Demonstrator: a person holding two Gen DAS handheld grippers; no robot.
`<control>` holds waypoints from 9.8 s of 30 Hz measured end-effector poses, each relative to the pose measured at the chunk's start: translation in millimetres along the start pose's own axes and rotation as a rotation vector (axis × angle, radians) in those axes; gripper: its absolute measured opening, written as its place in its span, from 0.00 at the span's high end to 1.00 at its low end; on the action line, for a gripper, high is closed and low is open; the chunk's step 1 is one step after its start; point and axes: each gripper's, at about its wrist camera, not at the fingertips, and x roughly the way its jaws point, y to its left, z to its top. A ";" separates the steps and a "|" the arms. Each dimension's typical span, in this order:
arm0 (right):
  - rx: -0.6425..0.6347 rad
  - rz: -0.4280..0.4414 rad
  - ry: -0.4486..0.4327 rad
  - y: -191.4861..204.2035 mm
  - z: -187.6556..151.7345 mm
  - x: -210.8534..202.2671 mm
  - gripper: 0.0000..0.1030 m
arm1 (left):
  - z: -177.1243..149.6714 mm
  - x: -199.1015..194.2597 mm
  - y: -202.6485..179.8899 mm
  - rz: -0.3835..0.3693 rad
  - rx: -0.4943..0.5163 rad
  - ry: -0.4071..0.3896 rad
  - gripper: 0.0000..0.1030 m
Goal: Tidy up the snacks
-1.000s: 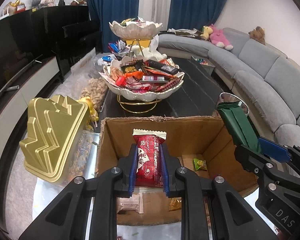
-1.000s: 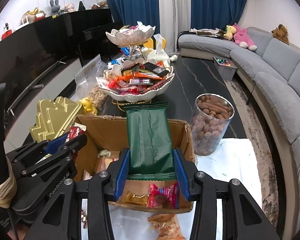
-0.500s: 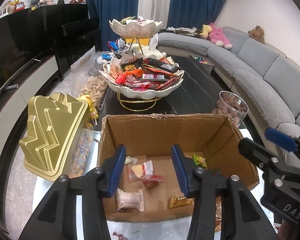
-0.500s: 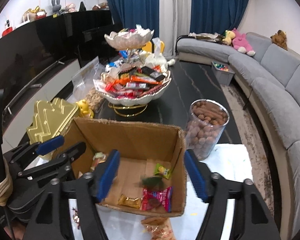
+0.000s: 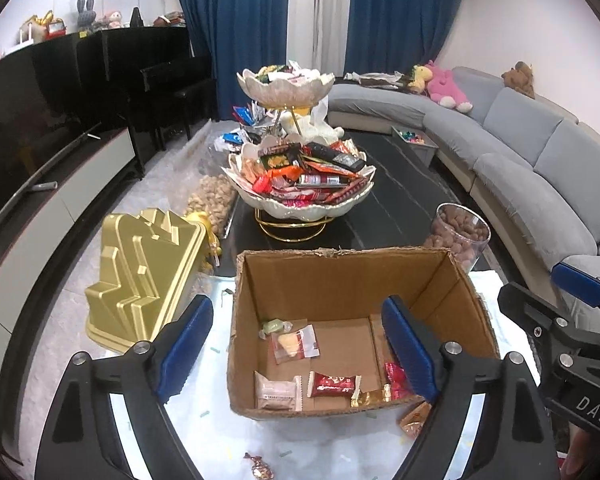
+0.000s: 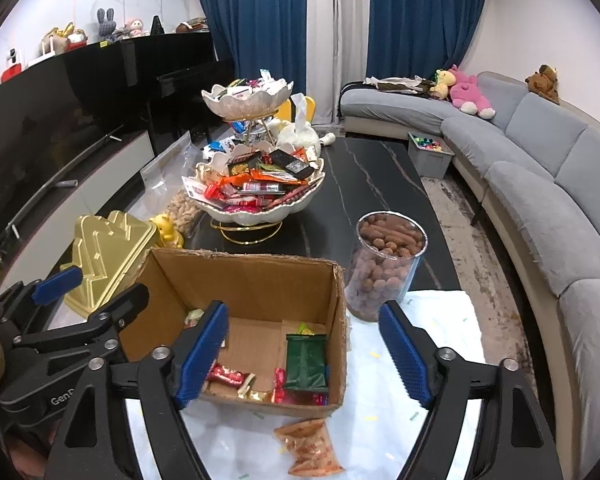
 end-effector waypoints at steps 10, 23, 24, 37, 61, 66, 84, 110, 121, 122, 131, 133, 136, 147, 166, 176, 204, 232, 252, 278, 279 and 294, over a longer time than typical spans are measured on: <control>0.018 -0.022 -0.026 -0.7 -8.4 -30.3 0.12 | -9.3 -32.9 2.7 0.017 -0.015 -0.026 0.08; 0.020 -0.059 -0.023 -1.4 -39.9 -53.2 0.12 | -38.7 -62.1 7.5 0.068 0.011 -0.046 0.00; 0.021 -0.061 -0.023 -1.7 -41.6 -54.2 0.12 | -41.1 -63.0 7.6 0.070 0.013 -0.046 0.00; -0.033 -0.074 0.004 5.1 -78.4 -50.6 0.12 | -84.0 -59.7 5.7 0.104 0.026 -0.011 0.00; -0.055 -0.076 0.157 -0.2 -143.0 10.1 0.12 | -157.2 -20.2 14.0 0.199 -0.037 0.064 0.00; -0.069 -0.076 0.184 1.4 -150.5 24.6 0.12 | -165.7 -6.7 17.8 0.206 -0.052 0.083 0.00; -0.130 -0.081 0.263 7.6 -170.9 79.4 0.12 | -197.6 41.4 29.2 0.232 -0.075 0.166 0.00; -0.046 0.023 0.314 0.1 -183.2 124.0 0.34 | -213.3 73.5 24.0 0.173 -0.044 0.191 0.53; -0.053 0.029 0.310 6.3 -183.5 116.9 0.49 | -212.2 70.9 16.6 0.153 -0.026 0.184 0.77; -0.051 0.030 0.309 6.5 -183.7 115.5 0.49 | -211.5 70.0 16.8 0.153 -0.025 0.182 0.77; -0.036 0.032 0.294 7.8 -184.1 91.9 0.50 | -202.9 50.7 13.9 0.149 -0.009 0.138 0.77; -0.030 0.033 0.284 7.9 -182.5 83.6 0.50 | -200.1 44.7 14.2 0.149 -0.005 0.125 0.77; -0.025 0.033 0.268 7.3 -180.0 72.2 0.50 | -195.9 35.0 12.5 0.147 -0.001 0.108 0.77; -0.017 0.035 0.191 8.7 -166.7 26.4 0.50 | -180.3 -5.0 5.5 0.137 0.013 0.036 0.77; -0.004 0.062 0.068 8.6 -130.1 -29.3 0.50 | -143.3 -52.3 -11.2 0.110 0.039 -0.079 0.77; -0.002 0.062 0.012 8.9 -99.1 -38.7 0.50 | -103.8 -57.6 -16.2 0.083 0.042 -0.124 0.77; -0.055 0.076 -0.020 27.0 -24.6 4.2 0.50 | -33.3 6.7 -10.0 0.027 0.060 -0.082 0.77; -0.077 0.105 0.142 33.9 -4.8 84.2 0.49 | -14.6 70.3 3.8 -0.032 0.059 0.054 0.76; -0.030 0.006 0.106 12.4 -1.5 56.3 0.12 | -9.2 36.9 11.1 0.032 0.052 0.001 0.18; 0.003 -0.014 0.021 18.9 -40.4 -57.4 0.12 | -50.5 -64.6 15.4 0.053 0.025 -0.015 0.08; 0.005 -0.015 0.022 18.7 -44.2 -61.3 0.12 | -53.2 -67.5 15.0 0.053 0.024 -0.013 0.08; 0.036 -0.032 0.014 6.9 -101.9 -122.9 0.12 | -109.9 -130.3 -1.1 0.049 0.060 0.004 0.08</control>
